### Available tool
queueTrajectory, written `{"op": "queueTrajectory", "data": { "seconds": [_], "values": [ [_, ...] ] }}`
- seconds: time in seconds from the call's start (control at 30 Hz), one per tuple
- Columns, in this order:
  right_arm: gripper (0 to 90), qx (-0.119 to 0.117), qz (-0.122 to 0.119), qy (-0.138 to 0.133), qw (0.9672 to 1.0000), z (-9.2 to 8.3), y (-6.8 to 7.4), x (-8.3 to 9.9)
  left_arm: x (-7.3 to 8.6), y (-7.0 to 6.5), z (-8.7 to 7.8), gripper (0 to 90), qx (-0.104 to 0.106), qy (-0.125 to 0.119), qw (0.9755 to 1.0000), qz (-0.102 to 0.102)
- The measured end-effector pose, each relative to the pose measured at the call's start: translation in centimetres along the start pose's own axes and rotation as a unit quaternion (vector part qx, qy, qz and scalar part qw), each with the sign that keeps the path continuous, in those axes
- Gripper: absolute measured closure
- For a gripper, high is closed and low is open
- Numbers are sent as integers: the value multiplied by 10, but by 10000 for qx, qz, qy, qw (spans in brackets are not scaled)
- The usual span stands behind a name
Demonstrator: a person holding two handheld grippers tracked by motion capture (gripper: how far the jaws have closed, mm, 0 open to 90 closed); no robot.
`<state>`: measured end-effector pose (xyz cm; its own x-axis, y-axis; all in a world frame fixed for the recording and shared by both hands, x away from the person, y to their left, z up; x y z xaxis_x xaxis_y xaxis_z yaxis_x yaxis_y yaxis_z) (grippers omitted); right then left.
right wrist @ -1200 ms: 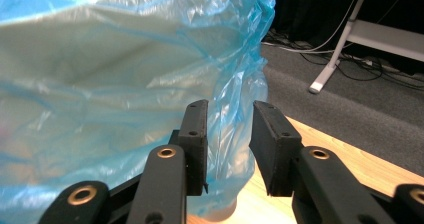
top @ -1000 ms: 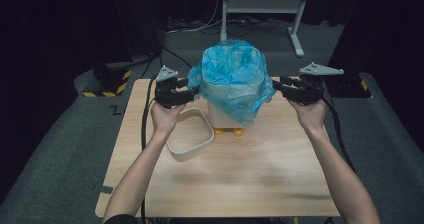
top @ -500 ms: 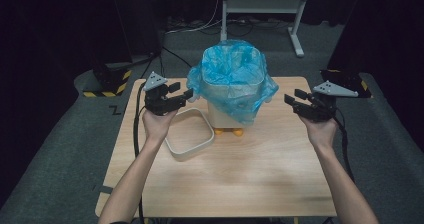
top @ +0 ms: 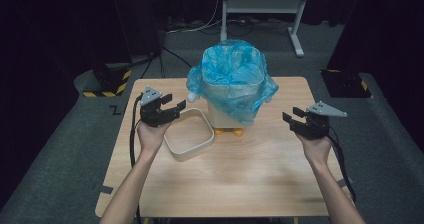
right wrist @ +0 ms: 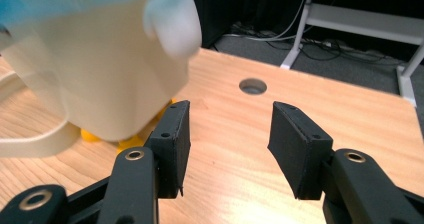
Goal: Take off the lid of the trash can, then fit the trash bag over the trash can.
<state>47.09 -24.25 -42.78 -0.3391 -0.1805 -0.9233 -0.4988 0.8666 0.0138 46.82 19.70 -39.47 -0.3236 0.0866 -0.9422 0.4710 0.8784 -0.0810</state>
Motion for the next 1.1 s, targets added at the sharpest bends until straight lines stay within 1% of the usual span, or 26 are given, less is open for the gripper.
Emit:
{"op": "queueTrajectory", "data": {
  "seconds": [0.1, 0.13, 0.17, 0.23, 0.4, 0.53, 0.6, 0.67, 0.7, 0.73, 0.77, 0.83, 0.93, 1.03, 1.1],
  "values": [
    [507, -6, 114, 102, 9999, 6, 0, 14, 9, 4, 2, 361, -108, 54, 9999, 25],
    [507, 11, 106, 143, 9998, 8, 0, 18, 13, 6, 3, 359, -168, 78, 9998, 75],
    [507, 24, 108, 172, 9998, 10, 0, 22, 17, 7, 4, 356, -201, 87, 9998, 32],
    [504, 43, 136, 255, 9996, 13, 0, 30, 24, 11, 7, 355, -262, 185, 9995, 26],
    [500, 88, 194, 357, 9991, 20, -2, 46, 43, 21, 13, 355, -439, 399, 9982, -1],
    [497, 146, 177, 458, 9987, 27, -3, 57, 58, 29, 17, 356, -569, 539, 9969, -86],
    [491, 156, 219, 505, 9984, 30, -3, 62, 65, 32, 19, 357, -619, 590, 9962, -157],
    [485, 170, 239, 563, 9980, 34, -3, 68, 71, 36, 20, 362, -703, 658, 9951, -239],
    [482, 204, 216, 613, 9977, 36, -3, 71, 74, 39, 20, 365, -731, 641, 9948, -308],
    [482, 234, 207, 657, 9974, 38, -3, 74, 77, 41, 21, 368, -784, 674, 9939, -380],
    [481, 245, 206, 686, 9971, 39, -3, 76, 80, 43, 22, 360, -857, 708, 9930, -398],
    [479, 255, 230, 717, 9968, 42, -3, 80, 86, 47, 23, 361, -912, 796, 9917, -433],
    [477, 289, 250, 775, 9963, 48, -6, 85, 95, 51, 25, 366, -1051, 888, 9897, -401],
    [477, 331, 285, 858, 9954, 53, -9, 91, 102, 56, 25, 371, -1163, 971, 9873, -471],
    [476, 362, 304, 946, 9944, 56, -10, 94, 105, 58, 25, 373, -1217, 987, 9865, -471]
  ]
}}
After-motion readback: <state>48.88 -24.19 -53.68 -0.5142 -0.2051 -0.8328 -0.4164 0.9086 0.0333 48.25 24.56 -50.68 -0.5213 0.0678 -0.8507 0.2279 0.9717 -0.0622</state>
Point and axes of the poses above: each handheld gripper's, and its own axes: z roughly forward along the jaws, x roughly out of its underside, y roughly to its left, the point moved 4 cm from there along z, roughly forward along the jaws, and after that the axes turned 2 degrees about -y, right-handed, at the moved point
